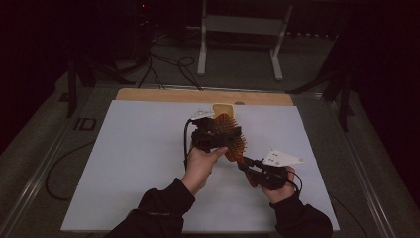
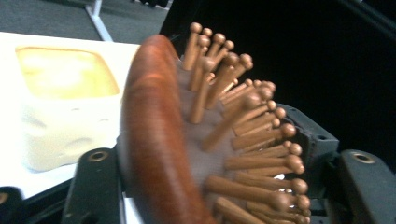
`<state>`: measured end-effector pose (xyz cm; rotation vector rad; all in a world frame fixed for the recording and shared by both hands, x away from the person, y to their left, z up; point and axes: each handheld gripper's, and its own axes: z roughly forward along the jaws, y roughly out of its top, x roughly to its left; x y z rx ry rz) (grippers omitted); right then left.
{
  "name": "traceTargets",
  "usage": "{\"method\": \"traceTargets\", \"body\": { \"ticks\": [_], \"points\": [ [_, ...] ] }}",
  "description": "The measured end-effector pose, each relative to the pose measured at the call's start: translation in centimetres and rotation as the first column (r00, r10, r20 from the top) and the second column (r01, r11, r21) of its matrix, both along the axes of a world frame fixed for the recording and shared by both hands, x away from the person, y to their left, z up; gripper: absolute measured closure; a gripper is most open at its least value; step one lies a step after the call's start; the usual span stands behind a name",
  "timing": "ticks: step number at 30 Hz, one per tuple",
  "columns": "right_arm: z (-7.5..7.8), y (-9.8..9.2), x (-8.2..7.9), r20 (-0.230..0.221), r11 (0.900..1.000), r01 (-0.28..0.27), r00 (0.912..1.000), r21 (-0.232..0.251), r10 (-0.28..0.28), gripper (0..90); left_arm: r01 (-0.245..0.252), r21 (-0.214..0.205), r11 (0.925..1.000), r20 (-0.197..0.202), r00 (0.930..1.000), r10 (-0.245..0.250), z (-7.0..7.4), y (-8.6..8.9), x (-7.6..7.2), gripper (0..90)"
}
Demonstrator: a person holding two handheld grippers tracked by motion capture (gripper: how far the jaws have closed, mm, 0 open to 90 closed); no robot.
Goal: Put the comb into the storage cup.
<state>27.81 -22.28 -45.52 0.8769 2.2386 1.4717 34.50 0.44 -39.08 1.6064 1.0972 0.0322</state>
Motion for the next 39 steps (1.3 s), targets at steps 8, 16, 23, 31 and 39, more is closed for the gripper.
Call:
{"method": "traceTargets", "body": {
  "ticks": [8, 16, 23, 31, 39],
  "points": [
    [-0.1, 0.2, 0.1, -0.001, 0.9999, 0.002, 1.0, -0.013, -0.002, 73.0, 0.04, -0.026, 0.9989, -0.008, 0.9992, -0.04, 0.1, 0.3, 0.2, 48.6],
    [-0.3, 0.4, 0.2, -0.015, 0.9995, 0.002, 0.9999, -0.032, -0.002, 72.9, 0.062, -0.008, 0.998, 0.01, 0.998, -0.062, 0.3, 0.0, 0.0, 51.7],
    [-0.4, 0.4, 0.4, -0.029, 0.9995, -0.009, 0.9996, -0.029, 0.008, 72.6, 0.084, -0.003, 0.9965, 0.015, 0.9964, -0.084, 0.5, -0.1, 0.0, 53.1],
    [-0.1, -0.1, 0.2, -0.029, 0.9995, 0.022, 0.9993, 0.022, -0.022, 43.6, 0.101, 0.001, 0.9949, 0.039, 0.9941, -0.101, 1.1, 0.1, -0.2, 53.6],
    [-0.3, -0.7, 0.2, -0.036, 0.9982, -0.042, 0.9984, 0.043, 0.044, 9.0, 0.101, 0.013, 0.9948, 0.084, 0.9913, -0.101, 2.5, 0.8, 0.0, 53.6]
  ]
}}
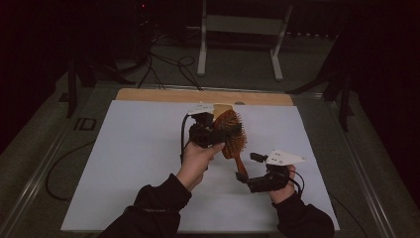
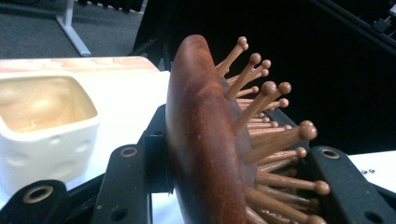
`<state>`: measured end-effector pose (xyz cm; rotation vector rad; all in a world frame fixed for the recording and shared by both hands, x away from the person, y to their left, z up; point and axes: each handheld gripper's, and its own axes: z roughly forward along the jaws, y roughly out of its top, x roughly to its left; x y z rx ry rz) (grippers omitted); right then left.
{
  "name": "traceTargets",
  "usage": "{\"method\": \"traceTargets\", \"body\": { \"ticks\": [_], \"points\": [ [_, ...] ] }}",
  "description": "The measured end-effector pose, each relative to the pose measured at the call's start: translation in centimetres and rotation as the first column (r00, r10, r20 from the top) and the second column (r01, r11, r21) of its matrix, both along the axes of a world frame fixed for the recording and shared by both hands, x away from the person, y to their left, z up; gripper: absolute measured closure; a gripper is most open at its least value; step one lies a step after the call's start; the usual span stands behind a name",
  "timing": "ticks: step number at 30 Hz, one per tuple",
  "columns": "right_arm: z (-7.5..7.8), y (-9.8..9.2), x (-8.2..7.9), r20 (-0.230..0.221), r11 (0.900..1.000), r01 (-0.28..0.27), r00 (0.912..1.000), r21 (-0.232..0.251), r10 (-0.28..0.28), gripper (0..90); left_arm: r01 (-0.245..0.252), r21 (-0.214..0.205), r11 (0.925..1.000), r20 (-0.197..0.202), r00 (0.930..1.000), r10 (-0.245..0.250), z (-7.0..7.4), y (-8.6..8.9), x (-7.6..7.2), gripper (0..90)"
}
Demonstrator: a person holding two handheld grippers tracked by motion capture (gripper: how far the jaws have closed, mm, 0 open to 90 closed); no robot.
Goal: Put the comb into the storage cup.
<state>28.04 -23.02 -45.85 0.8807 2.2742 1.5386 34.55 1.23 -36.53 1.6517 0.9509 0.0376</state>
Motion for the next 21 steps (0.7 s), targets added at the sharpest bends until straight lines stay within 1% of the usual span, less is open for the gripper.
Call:
{"method": "traceTargets", "body": {
  "ticks": [1, 2, 3, 4, 5, 6, 7, 8, 9, 12, 13, 15, 16, 17, 18, 19, 20, 21],
  "points": [
    [0.0, -0.1, 0.0, 0.002, 1.0, 0.002, 1.0, 0.0, -0.002, 9.0, 0.001, 0.003, 1.0, 0.007, 1.0, -0.001, 0.2, 0.2, 0.1, 53.6],
    [0.0, -0.1, 0.0, -0.001, 1.0, -0.008, 1.0, 0.005, 0.008, 9.0, 0.002, 0.003, 1.0, 0.01, 0.9999, -0.002, 0.4, 0.3, 0.2, 53.6],
    [0.0, -0.1, 0.0, 0.009, 0.9999, -0.009, 0.9999, -0.005, 0.009, 9.0, 0.0, 0.0, 1.0, 0.015, 0.9999, 0.0, 0.6, 0.5, 0.3, 53.6],
    [0.0, -0.2, -0.2, 0.035, 0.9997, -0.008, 0.9993, -0.024, 0.009, 9.0, 0.002, 0.005, 1.0, 0.022, 0.9998, -0.002, 0.8, 0.7, 0.4, 53.6],
    [-0.1, -0.1, -0.3, 0.041, 0.9989, -0.017, 0.999, -0.044, 0.019, 9.0, -0.004, 0.005, 1.0, 0.031, 0.9995, 0.004, 1.0, 0.8, 0.4, 53.6],
    [-0.1, -0.1, -0.5, 0.05, 0.9983, -0.014, 0.9986, -0.056, 0.017, 9.0, -0.01, 0.007, 0.9999, 0.033, 0.9994, 0.01, 1.1, 1.1, 0.5, 53.6],
    [-0.3, -0.2, -0.6, 0.069, 0.9981, -0.001, 0.9976, -0.062, 0.005, 8.9, -0.014, 0.004, 0.9999, 0.04, 0.9991, 0.014, 1.3, 1.3, 0.6, 53.7],
    [-0.4, -0.3, -0.7, 0.068, 0.9976, 0.005, 0.9977, -0.069, 0.0, 8.9, -0.021, 0.005, 0.9998, 0.045, 0.9988, 0.021, 1.4, 1.6, 0.7, 53.6],
    [-0.5, -0.4, -0.8, 0.057, 0.9968, 0.002, 0.9984, -0.08, 0.003, 8.9, -0.026, 0.005, 0.9996, 0.05, 0.9984, 0.026, 1.5, 1.8, 0.9, 53.7],
    [-0.9, -0.9, -1.0, 0.049, 0.9958, 0.008, 0.9988, -0.091, -0.004, 8.4, -0.046, 0.002, 0.9989, 0.068, 0.9966, 0.046, 2.0, 2.5, 1.2, 53.7],
    [-1.0, -1.1, -1.1, 0.055, 0.9957, 0.014, 0.9985, -0.091, -0.009, 8.4, -0.056, 0.001, 0.9984, 0.074, 0.9957, 0.055, 2.1, 2.8, 1.4, 53.7],
    [-1.1, -1.5, -1.1, 0.025, 0.9978, -0.011, 0.9996, -0.066, 0.012, 7.8, -0.065, -0.004, 0.9979, 0.081, 0.9946, 0.065, 2.5, 3.3, 1.6, 53.7],
    [-1.2, -1.6, -1.1, 0.023, 0.9986, -0.019, 0.9995, -0.05, 0.02, 7.4, -0.072, -0.006, 0.9974, 0.087, 0.9936, 0.072, 2.6, 3.5, 1.7, 53.8],
    [-1.2, -1.8, -1.2, 0.022, 0.9986, -0.016, 0.9996, -0.051, 0.017, 7.4, -0.076, -0.013, 0.997, 0.09, 0.993, 0.077, 2.8, 3.7, 1.8, 53.7],
    [-1.3, -1.9, -1.2, 0.014, 0.999, -0.025, 0.9996, -0.037, 0.025, 7.4, -0.08, -0.012, 0.9967, 0.096, 0.9921, 0.081, 3.0, 3.8, 1.9, 53.7],
    [-1.3, -2.0, -1.3, 0.008, 0.9989, -0.019, 0.9998, -0.043, 0.019, 7.4, -0.08, -0.012, 0.9967, 0.096, 0.9921, 0.081, 3.0, 3.8, 1.9, 53.7],
    [-1.3, -2.1, -1.4, 0.011, 0.9987, -0.012, 0.9999, -0.05, 0.012, 7.4, -0.094, -0.014, 0.9955, 0.111, 0.9893, 0.095, 3.4, 4.1, 2.1, 53.7],
    [-1.3, -2.2, -1.5, 0.018, 0.9987, -0.01, 0.9998, -0.05, 0.01, 7.4, -0.095, -0.013, 0.9954, 0.117, 0.9885, 0.095, 3.5, 4.2, 2.3, 53.7]
  ]
}}
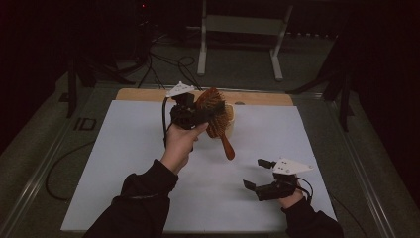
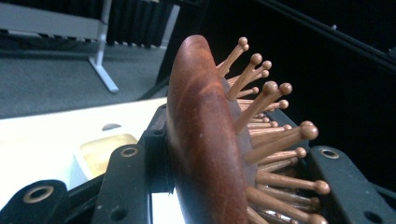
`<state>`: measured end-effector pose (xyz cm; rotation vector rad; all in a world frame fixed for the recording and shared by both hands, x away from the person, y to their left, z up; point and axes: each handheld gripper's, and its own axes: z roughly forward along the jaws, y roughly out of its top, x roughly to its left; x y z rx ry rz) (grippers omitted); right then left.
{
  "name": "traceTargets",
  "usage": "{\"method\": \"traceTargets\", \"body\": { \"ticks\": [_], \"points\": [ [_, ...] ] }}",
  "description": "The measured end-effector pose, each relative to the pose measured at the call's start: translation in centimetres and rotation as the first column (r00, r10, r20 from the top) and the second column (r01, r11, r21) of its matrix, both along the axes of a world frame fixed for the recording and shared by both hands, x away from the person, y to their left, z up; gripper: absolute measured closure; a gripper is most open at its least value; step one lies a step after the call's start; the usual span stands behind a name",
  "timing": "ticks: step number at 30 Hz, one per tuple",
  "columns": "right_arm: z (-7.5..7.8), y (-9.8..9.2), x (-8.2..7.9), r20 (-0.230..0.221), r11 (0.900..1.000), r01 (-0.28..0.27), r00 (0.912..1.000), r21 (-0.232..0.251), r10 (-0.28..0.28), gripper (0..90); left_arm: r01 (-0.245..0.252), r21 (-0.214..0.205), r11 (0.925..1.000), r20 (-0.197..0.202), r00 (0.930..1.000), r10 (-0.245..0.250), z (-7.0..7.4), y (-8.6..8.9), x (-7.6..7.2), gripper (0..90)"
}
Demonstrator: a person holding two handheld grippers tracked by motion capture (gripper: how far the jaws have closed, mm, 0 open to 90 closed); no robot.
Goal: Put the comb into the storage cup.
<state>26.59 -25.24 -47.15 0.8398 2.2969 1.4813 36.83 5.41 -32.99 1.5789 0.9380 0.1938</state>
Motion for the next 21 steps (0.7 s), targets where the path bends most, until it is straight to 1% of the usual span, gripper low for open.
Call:
{"method": "traceTargets", "body": {
  "ticks": [1, 3, 5, 6, 9, 11, 12, 13, 14, 16, 18, 19, 21],
  "points": [
    [0.0, -0.2, 0.0, 0.001, 0.9999, 0.009, 1.0, -0.012, -0.009, 7.4, -0.009, -0.002, 1.0, 0.004, 0.9999, 0.009, 0.2, 0.1, 0.1, 53.7],
    [0.0, -0.3, -0.1, 0.004, 0.9998, 0.015, 0.9999, -0.009, -0.015, 7.4, -0.015, -0.003, 0.9999, 0.008, 0.9999, 0.015, 0.4, 0.2, 0.3, 53.7],
    [-0.1, -0.7, -0.3, 0.016, 0.9995, 0.03, 0.9994, -0.009, -0.03, 7.5, -0.034, -0.01, 0.9994, 0.018, 0.9993, 0.034, 0.9, 0.4, 0.9, 53.6],
    [-0.1, -0.8, -0.3, 0.022, 0.9996, 0.023, 0.9995, -0.014, -0.023, 7.5, -0.034, -0.01, 0.9994, 0.018, 0.9993, 0.034, 0.9, 0.4, 0.9, 53.7],
    [-0.3, -1.1, -0.5, 0.03, 0.999, 0.036, 0.9989, -0.025, -0.035, 7.4, -0.052, -0.006, 0.9986, 0.044, 0.9977, 0.052, 1.5, 0.4, 1.6, 53.7],
    [-0.3, -1.3, -0.5, 0.03, 0.9991, 0.038, 0.9989, -0.018, -0.037, 7.5, -0.058, -0.005, 0.9983, 0.053, 0.9969, 0.058, 1.8, 0.3, 2.0, 53.6],
    [-0.3, -1.4, -0.4, 0.033, 0.9988, 0.042, 0.9986, -0.023, -0.042, 7.5, -0.062, -0.005, 0.9981, 0.054, 0.9966, 0.062, 1.9, 0.2, 2.2, 53.6],
    [-0.4, -1.4, -0.4, 0.045, 0.9987, 0.048, 0.9979, -0.02, -0.047, 7.5, -0.067, -0.009, 0.9977, 0.055, 0.9962, 0.068, 2.0, 0.2, 2.4, 53.6],
    [-0.4, -1.3, -0.4, 0.046, 0.999, 0.044, 0.998, -0.012, -0.043, 7.5, -0.067, -0.009, 0.9977, 0.055, 0.9962, 0.068, 2.0, 0.2, 2.4, 53.6],
    [-0.4, -1.0, -0.5, 0.055, 0.9985, 0.042, 0.9977, -0.034, -0.041, 7.5, -0.08, -0.017, 0.9966, 0.06, 0.9949, 0.081, 2.4, 0.1, 3.0, 53.6],
    [-0.5, -1.0, -0.5, 0.057, 0.9986, 0.034, 0.9979, -0.04, -0.031, 7.5, -0.086, -0.02, 0.9961, 0.061, 0.9943, 0.087, 2.5, 0.1, 3.3, 53.6],
    [-0.5, -0.8, -0.5, 0.062, 0.9977, 0.041, 0.9974, -0.054, -0.037, 7.6, -0.1, -0.022, 0.9947, 0.072, 0.9922, 0.102, 2.7, 0.1, 3.7, 53.6],
    [-0.5, -0.8, -0.5, 0.06, 0.9978, 0.041, 0.9975, -0.053, -0.038, 7.7, -0.118, -0.014, 0.993, 0.085, 0.9893, 0.118, 3.0, 0.2, 4.1, 53.6]
  ]
}}
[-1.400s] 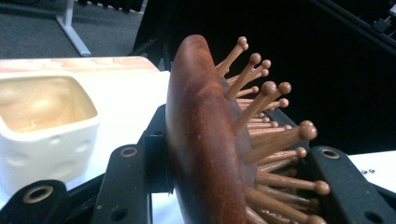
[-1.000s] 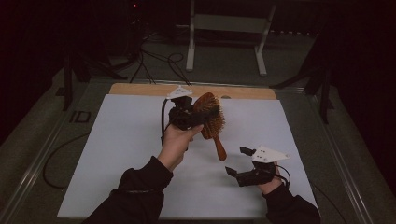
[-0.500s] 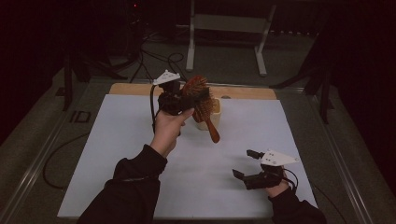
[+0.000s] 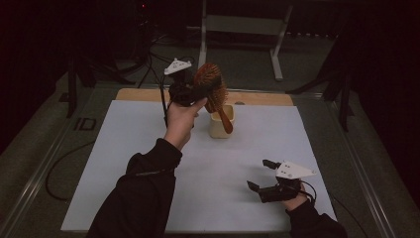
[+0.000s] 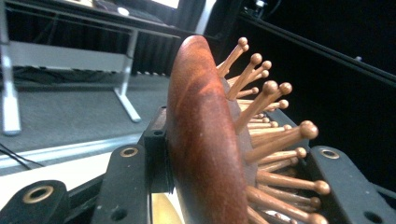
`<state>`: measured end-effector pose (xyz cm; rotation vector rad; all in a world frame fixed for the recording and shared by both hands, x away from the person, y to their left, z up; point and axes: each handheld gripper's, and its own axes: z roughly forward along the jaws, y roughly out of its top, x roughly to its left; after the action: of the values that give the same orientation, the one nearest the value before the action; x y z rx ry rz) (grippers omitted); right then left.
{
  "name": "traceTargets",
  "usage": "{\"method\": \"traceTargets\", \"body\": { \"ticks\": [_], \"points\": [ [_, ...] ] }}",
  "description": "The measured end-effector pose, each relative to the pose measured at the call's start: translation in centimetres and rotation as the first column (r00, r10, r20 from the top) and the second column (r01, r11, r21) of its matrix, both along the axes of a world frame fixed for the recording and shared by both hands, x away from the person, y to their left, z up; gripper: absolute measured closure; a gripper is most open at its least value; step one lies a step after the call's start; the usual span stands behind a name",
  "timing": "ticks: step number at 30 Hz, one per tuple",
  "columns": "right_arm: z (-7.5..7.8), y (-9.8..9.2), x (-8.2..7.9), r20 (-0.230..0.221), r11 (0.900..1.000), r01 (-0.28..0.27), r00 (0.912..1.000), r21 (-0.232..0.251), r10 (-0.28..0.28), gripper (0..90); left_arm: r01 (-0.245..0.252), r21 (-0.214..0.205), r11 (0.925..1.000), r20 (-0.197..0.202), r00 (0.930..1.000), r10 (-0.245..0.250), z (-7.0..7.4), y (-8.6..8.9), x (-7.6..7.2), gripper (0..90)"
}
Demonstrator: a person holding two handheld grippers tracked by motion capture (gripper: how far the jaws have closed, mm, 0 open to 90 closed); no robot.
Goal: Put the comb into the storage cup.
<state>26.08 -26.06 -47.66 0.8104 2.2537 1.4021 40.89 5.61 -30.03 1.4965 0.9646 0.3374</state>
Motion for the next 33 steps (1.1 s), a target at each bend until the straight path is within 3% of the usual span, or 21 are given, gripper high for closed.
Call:
{"method": "traceTargets", "body": {
  "ticks": [7, 14, 23, 33],
  "points": [
    [-0.1, 0.2, 0.0, 0.003, 0.9998, -0.01, 0.9999, -0.014, 0.01, 7.9, -0.034, 0.006, 0.9994, 0.029, 0.999, 0.034, 0.8, 0.3, 1.7, 53.6],
    [-0.1, 0.3, 0.0, 0.013, 0.9992, -0.025, 0.9996, -0.032, 0.026, 8.0, -0.074, 0.003, 0.9972, 0.034, 0.9966, 0.074, 0.5, -0.2, 3.5, 53.6],
    [0.0, 0.3, -0.2, 0.018, 0.999, -0.027, 0.9995, -0.035, 0.027, 7.9, -0.134, 0.01, 0.991, 0.011, 0.991, 0.134, -1.5, -1.1, 5.6, 53.6],
    [-0.1, 0.2, 0.0, 0.013, 0.999, -0.032, 0.9994, -0.032, 0.032, 7.9, -0.144, 0.01, 0.9896, -0.032, 0.9891, 0.144, -4.2, -1.7, 6.9, 53.5]
  ]
}}
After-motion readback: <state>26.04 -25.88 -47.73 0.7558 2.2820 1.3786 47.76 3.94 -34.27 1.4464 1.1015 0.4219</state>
